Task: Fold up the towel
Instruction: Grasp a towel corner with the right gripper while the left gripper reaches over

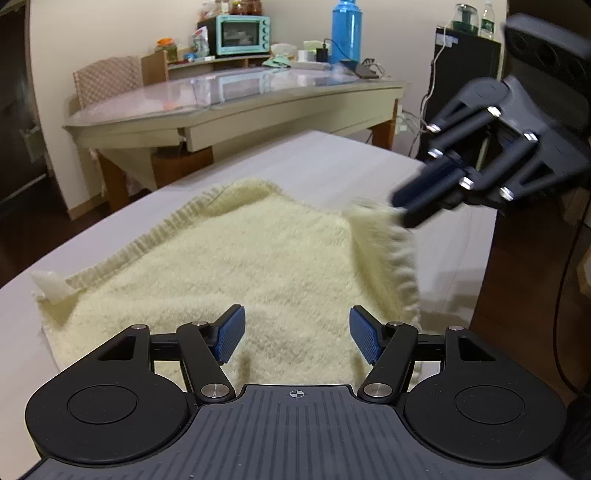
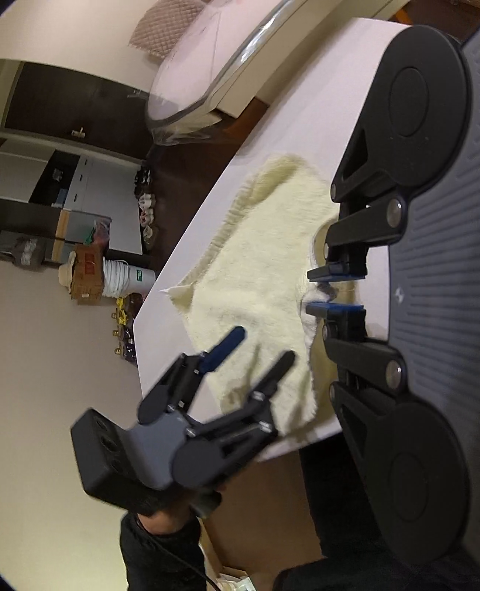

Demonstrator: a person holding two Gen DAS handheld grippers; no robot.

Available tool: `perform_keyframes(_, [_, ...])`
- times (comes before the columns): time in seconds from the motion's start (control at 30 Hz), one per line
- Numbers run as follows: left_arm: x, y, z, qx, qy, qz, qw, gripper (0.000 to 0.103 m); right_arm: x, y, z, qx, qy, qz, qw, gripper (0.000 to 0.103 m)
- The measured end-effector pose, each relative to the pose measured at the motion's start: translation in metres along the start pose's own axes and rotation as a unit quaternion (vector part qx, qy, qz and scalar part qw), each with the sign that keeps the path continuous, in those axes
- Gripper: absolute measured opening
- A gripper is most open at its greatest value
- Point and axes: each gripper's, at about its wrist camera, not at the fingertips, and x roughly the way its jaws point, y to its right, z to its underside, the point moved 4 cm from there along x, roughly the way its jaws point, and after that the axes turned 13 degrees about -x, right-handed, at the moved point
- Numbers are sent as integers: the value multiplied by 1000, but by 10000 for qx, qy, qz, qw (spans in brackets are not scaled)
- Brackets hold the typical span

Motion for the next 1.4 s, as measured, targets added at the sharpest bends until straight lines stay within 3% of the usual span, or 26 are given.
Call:
perform_keyframes(0.17, [3, -5, 7, -52, -26, -86, 9999, 68, 25, 9, -6, 100, 71, -192, 9997, 18])
perform_keyframes(0.33, [6, -8, 10, -56, -8, -114, 9999, 68, 23, 10, 1, -384, 96, 104, 9992, 43])
perform_keyframes(0.4, [7, -8, 10, -57, 10, -105, 9999, 70, 26, 10, 5, -509, -32, 90, 9987, 43])
perform_keyframes(0.6, [16, -9, 5, -27, 112, -106, 9999, 71, 29, 26, 9, 695, 37, -337, 9970, 43])
perform_keyframes(0.7, [18, -3, 3, 158, 122, -166, 9997, 71, 30, 27, 5, 743, 127, -521, 9958, 44])
perform_keyframes(0.9, [21, 7, -6, 508, 191, -225, 9983, 71, 34, 17, -3, -595, 31, -800, 9950, 44])
perform_keyframes(0.97, [25, 4, -10, 539, 161, -290, 9980, 71, 37, 11, -4, -1280, -161, -789, 9885, 44])
perform_keyframes(1.13, [33, -1, -20, 487, 111, -324, 9982, 72, 43, 6, -8, -2189, -385, -726, 9723, 48])
perform_keyframes(1.4, [40, -6, -32, 428, 115, -188, 9988, 72, 59, 7, -6, -2800, -524, -911, 9542, 49])
